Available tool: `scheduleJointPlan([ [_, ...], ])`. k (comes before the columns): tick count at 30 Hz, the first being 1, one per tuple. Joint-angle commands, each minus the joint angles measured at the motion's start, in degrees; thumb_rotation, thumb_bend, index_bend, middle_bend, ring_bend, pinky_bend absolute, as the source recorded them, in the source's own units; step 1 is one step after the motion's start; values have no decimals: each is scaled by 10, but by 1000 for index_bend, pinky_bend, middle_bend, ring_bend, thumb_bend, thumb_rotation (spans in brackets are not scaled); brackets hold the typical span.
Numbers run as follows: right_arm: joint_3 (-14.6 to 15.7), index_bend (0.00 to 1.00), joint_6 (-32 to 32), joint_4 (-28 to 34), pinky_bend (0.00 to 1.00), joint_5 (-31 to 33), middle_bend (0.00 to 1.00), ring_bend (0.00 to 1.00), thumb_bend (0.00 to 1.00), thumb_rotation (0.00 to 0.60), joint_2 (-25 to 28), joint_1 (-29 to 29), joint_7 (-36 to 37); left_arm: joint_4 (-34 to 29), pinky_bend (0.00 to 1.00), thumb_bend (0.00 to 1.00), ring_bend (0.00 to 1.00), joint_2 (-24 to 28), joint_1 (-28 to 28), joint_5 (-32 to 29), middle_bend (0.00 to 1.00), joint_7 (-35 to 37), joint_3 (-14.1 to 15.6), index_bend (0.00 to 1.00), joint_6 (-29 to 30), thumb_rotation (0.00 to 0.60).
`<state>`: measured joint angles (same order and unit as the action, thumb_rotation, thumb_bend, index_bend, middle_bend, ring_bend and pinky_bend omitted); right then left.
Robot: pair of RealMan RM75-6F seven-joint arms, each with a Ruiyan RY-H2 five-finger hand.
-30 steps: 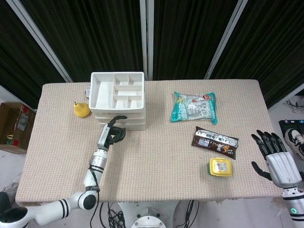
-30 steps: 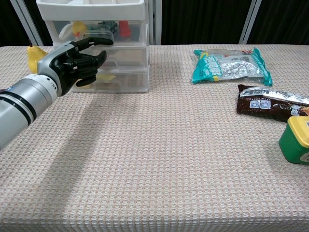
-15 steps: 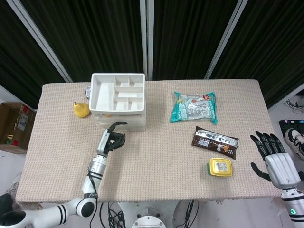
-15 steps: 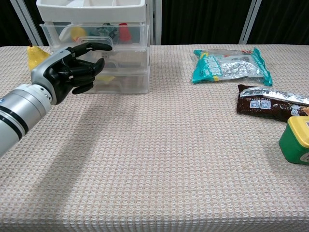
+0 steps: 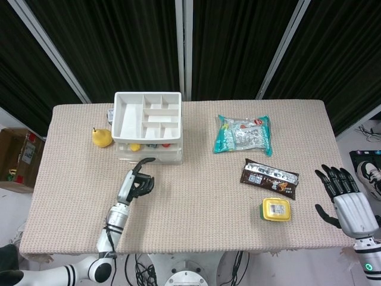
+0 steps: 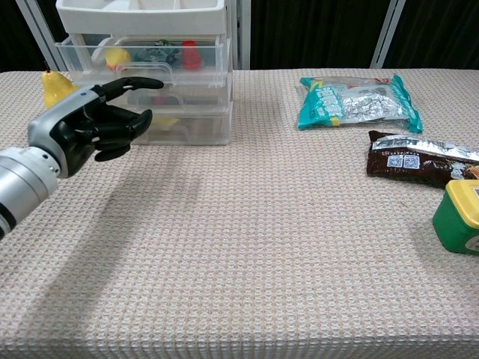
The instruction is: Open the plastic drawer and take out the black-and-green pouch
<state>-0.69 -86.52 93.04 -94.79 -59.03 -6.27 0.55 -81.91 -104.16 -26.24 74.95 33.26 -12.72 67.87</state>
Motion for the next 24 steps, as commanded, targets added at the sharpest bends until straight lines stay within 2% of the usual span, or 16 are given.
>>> scheduleJointPlan([
  [1, -1, 0, 2, -1, 0, 0, 0, 0, 244, 600, -1, -2, 1, -40, 1000, 478, 977, 37, 25, -6, 861, -84, 28, 160, 19, 600],
  [6, -2, 0, 5, -2, 0, -3, 0, 0, 244, 600, -1, -6, 2, -93, 1000, 437, 977, 90, 44, 32, 857, -205, 44, 195, 77, 600],
  [11, -4, 0, 1, -1, 0, -7, 0, 0, 244, 600, 3, -7, 3, -144, 1000, 348, 977, 147, 38, 70, 856, -309, 32, 208, 106, 600],
  [18, -8, 0, -17, 0, 0, -11, 0, 0, 244, 600, 13, -3, 8, -183, 1000, 266, 981, 206, 0, 39, 861, -377, -2, 205, 49, 600],
  [24, -10, 0, -25, -1, 0, -11, 0, 0, 244, 600, 17, 1, 14, -180, 1000, 260, 982, 216, -30, -18, 864, -420, -18, 207, -2, 600],
])
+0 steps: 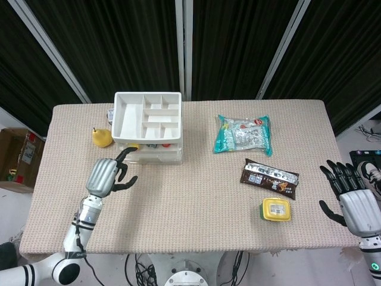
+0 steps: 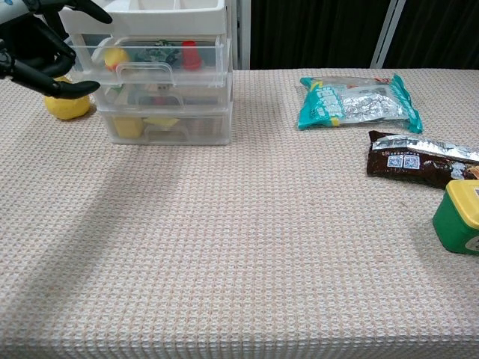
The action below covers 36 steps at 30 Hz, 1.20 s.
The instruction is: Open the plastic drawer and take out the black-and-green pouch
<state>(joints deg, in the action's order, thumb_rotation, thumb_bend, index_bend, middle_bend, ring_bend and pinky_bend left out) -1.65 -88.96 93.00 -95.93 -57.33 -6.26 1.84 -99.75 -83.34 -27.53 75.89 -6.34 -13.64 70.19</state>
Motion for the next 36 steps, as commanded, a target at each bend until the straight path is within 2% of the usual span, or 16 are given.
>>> scheduleJointPlan([
  [1, 0, 0, -1, -2, 0, 0, 0, 0, 244, 600, 0, 1, 2, -2, 1000, 258, 983, 10, -21, -36, 864, -30, -9, 212, -33, 600],
  [5, 0, 0, 2, -7, 0, 2, 0, 0, 244, 600, -2, 0, 7, -2, 1000, 247, 990, 12, -33, -61, 870, -57, -11, 244, -48, 600],
  [9, 1, 0, 5, -11, 0, 5, 0, 0, 244, 600, -5, 0, 11, -10, 1000, 242, 993, 14, -37, -65, 884, -64, -9, 363, -47, 600],
  [13, 1, 0, 7, -13, 0, 6, 0, 0, 243, 600, -6, -1, 13, -24, 1000, 242, 993, 24, -36, -54, 889, -57, -2, 430, -43, 600],
  [27, 3, 0, 9, -11, 0, 5, 0, 0, 243, 600, -10, 0, 8, -93, 1000, 216, 994, 80, -19, -7, 889, -38, 49, 434, -47, 600],
  [36, 4, 0, 5, -12, 0, 5, 0, 0, 242, 600, -10, 3, 10, -118, 1000, 198, 993, 103, -23, -7, 883, -32, 59, 391, -63, 600],
])
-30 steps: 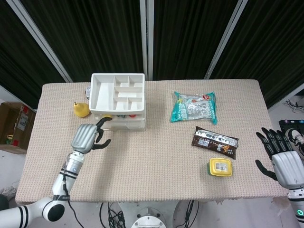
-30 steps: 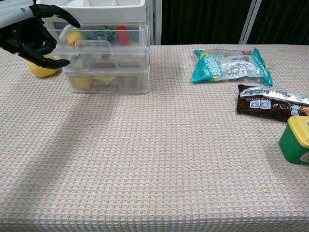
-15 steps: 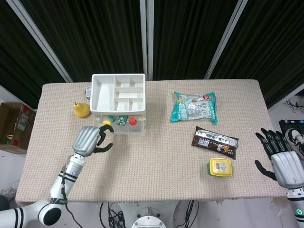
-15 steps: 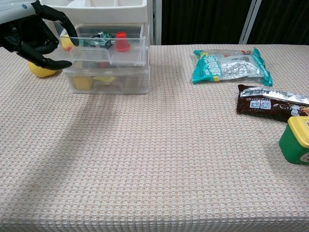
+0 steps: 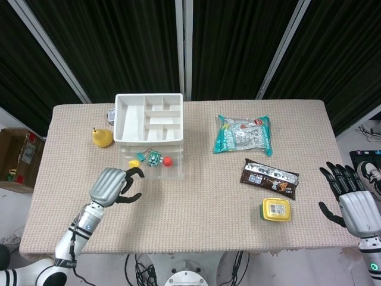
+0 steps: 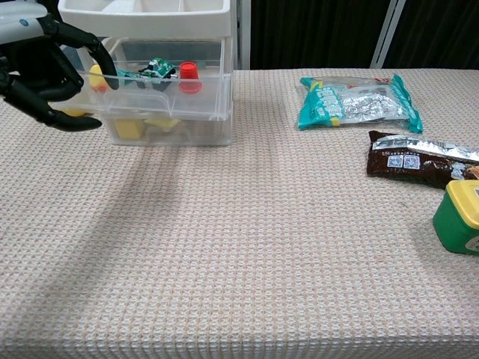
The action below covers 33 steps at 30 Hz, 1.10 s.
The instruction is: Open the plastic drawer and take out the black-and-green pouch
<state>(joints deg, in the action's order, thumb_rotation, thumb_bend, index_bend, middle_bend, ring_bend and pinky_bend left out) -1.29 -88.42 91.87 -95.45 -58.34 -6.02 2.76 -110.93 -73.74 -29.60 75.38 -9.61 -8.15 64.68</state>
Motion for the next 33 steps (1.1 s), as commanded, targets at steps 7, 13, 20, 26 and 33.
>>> scheduleJointPlan([
  [7, 0, 0, 0, -2, 0, 1, 0, 0, 243, 600, 0, 0, 3, -34, 1000, 89, 993, 32, -3, -11, 896, 2, 10, 159, -19, 600],
  [13, -1, 0, 0, -6, 0, 1, 0, 0, 243, 600, -1, 0, 7, -53, 1000, 85, 992, 57, 17, 23, 891, -10, 16, 173, 25, 600],
  [20, -1, 0, 1, -2, 0, -4, 0, 0, 243, 600, 2, -3, 1, -26, 1000, 111, 993, 87, -18, 60, 902, -10, -32, 366, 25, 600],
  [26, -1, 0, -4, 2, 0, -4, 0, 0, 244, 600, 4, 1, -2, 21, 1000, 194, 993, 92, -92, 51, 908, -72, -62, 400, -53, 600],
  [33, 0, 0, 1, -2, 0, 4, 0, 0, 244, 600, 2, 2, 0, 62, 1000, 217, 992, 72, -159, -19, 906, -133, -74, 381, -130, 600],
])
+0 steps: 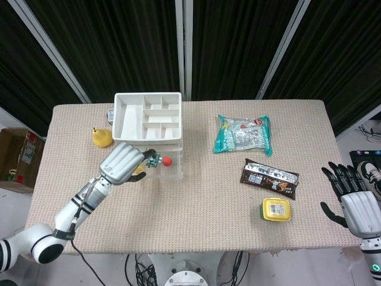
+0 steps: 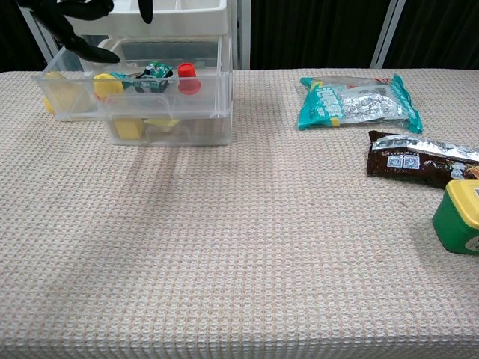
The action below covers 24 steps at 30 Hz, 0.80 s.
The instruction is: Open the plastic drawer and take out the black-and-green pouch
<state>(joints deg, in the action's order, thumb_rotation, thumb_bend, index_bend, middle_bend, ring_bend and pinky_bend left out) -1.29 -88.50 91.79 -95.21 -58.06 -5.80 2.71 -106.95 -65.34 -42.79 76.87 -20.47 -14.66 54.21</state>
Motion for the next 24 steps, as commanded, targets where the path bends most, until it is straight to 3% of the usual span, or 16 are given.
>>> scheduleJointPlan([
  [1, 0, 0, 3, -2, 0, 3, 0, 0, 244, 600, -2, 0, 1, 24, 1000, 216, 992, -16, -32, -44, 906, -27, -10, 375, -30, 600],
  [14, -2, 0, 11, -9, 0, 11, 0, 0, 243, 600, -4, -3, 8, 28, 1000, 211, 993, -29, -85, -159, 905, -94, -1, 333, -52, 600],
  [24, -2, 0, 15, -17, 0, 14, 0, 0, 244, 600, -7, -4, 17, 30, 1000, 210, 993, -49, -101, -184, 905, -134, 28, 341, -30, 600],
])
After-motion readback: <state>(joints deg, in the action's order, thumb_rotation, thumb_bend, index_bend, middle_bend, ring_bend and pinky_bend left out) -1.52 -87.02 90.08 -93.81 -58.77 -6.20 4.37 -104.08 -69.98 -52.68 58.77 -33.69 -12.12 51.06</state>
